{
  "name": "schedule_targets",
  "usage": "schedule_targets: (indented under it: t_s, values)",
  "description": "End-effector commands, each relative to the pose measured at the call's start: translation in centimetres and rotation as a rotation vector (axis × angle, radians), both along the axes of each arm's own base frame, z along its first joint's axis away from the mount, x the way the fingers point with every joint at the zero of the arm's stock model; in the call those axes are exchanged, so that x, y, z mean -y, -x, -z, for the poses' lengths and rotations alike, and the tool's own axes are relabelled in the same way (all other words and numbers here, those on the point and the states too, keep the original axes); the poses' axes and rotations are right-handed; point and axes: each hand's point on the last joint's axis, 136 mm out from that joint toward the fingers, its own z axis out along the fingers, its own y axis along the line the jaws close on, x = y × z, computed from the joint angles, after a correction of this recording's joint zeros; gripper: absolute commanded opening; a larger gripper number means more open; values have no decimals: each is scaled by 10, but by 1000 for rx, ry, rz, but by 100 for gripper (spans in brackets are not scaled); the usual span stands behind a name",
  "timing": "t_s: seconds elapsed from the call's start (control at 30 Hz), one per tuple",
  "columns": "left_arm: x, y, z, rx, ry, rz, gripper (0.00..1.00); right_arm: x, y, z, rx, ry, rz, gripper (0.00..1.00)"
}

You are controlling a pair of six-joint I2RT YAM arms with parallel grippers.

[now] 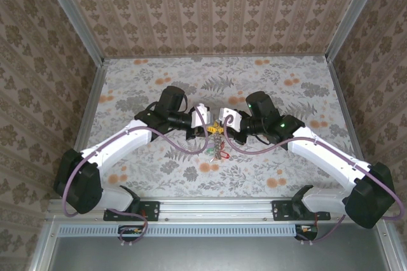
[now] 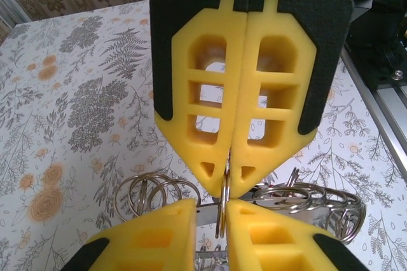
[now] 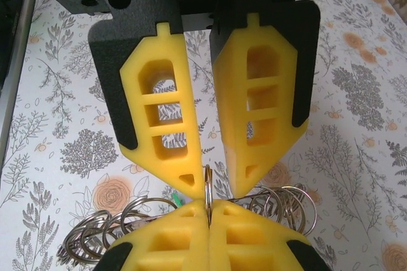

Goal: Put the keys on the keyring

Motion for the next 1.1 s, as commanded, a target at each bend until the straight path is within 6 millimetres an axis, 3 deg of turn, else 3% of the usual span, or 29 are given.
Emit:
schedule_targets:
  t_s: [0.0, 0.1, 0.33, 0.47, 0.93, 1.07]
  values:
    - [3, 5, -10, 26, 13, 25, 13, -8, 0, -23, 38, -54, -27, 0]
    - [6, 6, -12, 26, 21, 37, 0, -9, 1, -24, 34, -59, -26, 0]
    - [6, 4, -41, -42, 197, 48, 0, 4, -3, -10, -31, -135, 23, 13]
    - [7, 10, -52, -79, 249, 103, 0, 0, -5, -10, -58, -208, 13, 15]
    - [2, 10, -35, -93, 195, 82, 0, 3, -15, -22, -22, -244, 47, 0]
    - [-5, 5, -22, -61, 115, 35, 14, 7, -16, -18, -24, -183, 58, 0]
